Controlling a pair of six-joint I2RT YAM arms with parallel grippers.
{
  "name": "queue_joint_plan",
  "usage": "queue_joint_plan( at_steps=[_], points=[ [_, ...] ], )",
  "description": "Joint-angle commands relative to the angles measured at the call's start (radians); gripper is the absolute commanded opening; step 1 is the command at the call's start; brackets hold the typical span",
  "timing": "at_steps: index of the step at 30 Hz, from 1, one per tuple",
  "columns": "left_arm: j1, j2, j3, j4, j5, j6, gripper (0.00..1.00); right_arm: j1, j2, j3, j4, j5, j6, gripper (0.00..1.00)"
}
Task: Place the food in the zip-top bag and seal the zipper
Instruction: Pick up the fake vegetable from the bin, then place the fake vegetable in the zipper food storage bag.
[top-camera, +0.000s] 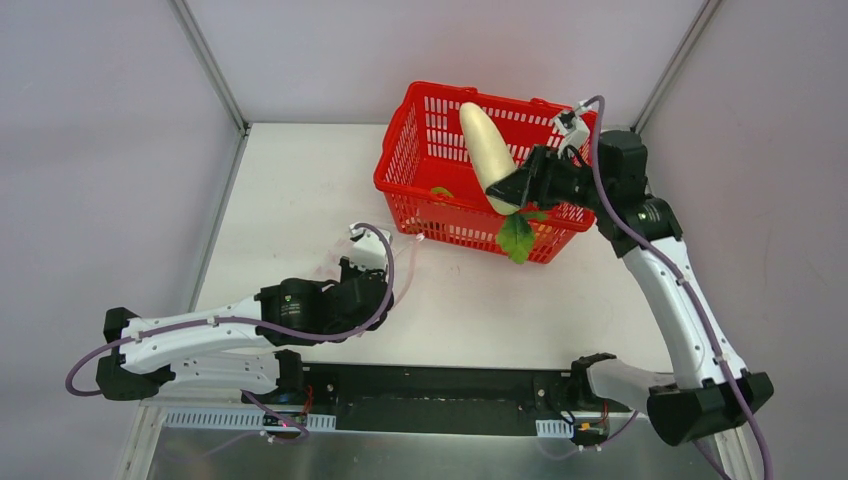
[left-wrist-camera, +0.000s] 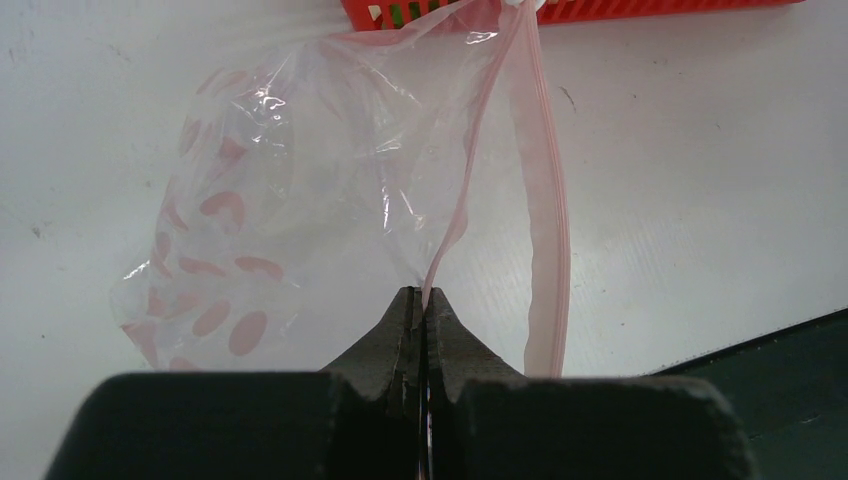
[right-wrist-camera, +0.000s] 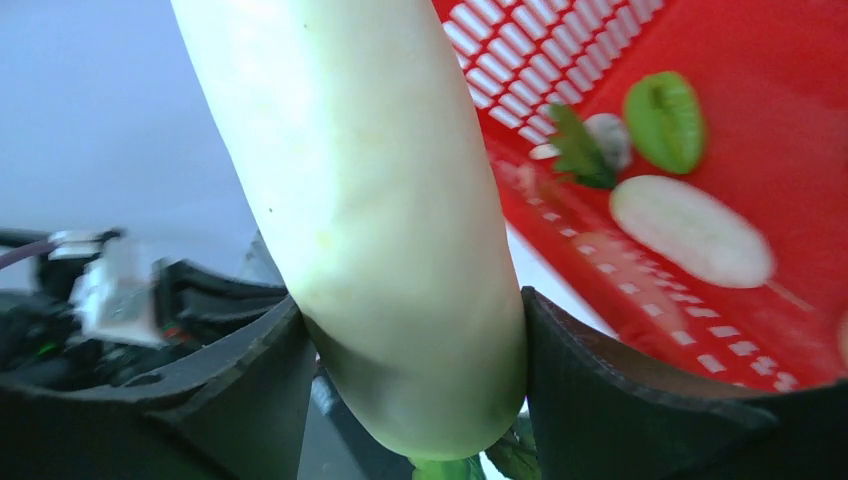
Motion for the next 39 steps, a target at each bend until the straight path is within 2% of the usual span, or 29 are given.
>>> queue_joint_plan(
  at_steps=[1,7,10,14,18,21,27,35,39],
  points=[
    [0.011,-0.024,-0.023,0.061,-0.020,0.004,0.00,0.013,-0.093,-0.104,0.115,-0.199,0.198,0.28],
    [0.011,-0.030,-0.049,0.108,-0.020,0.004,0.00,0.056,-0.229,-0.310,0.254,-0.338,0.408,0.25],
    [0.011,-0.028,-0.057,0.120,-0.021,0.009,0.00,0.095,-0.272,-0.359,0.182,-0.347,0.423,0.25],
    [0.011,-0.045,-0.097,0.192,0.004,0.061,0.00,0.160,-0.297,-0.371,0.003,-0.344,0.348,0.26],
    [0.011,-0.050,-0.120,0.252,0.004,0.095,0.00,0.262,-0.271,-0.348,-0.197,-0.212,0.266,0.26],
    [0.011,-0.037,-0.112,0.264,-0.002,0.119,0.00,0.347,-0.227,-0.356,-0.254,-0.151,0.256,0.26],
    [0.011,0.018,-0.064,0.225,0.032,0.158,0.00,0.479,-0.160,-0.366,-0.245,-0.090,0.257,0.25],
    [0.008,0.112,0.010,0.156,0.049,0.148,0.00,0.543,-0.048,-0.357,-0.267,0.005,0.241,0.23],
    [0.008,0.113,0.029,0.172,0.070,0.184,0.00,0.552,-0.033,-0.364,-0.243,0.050,0.231,0.23]
  ],
)
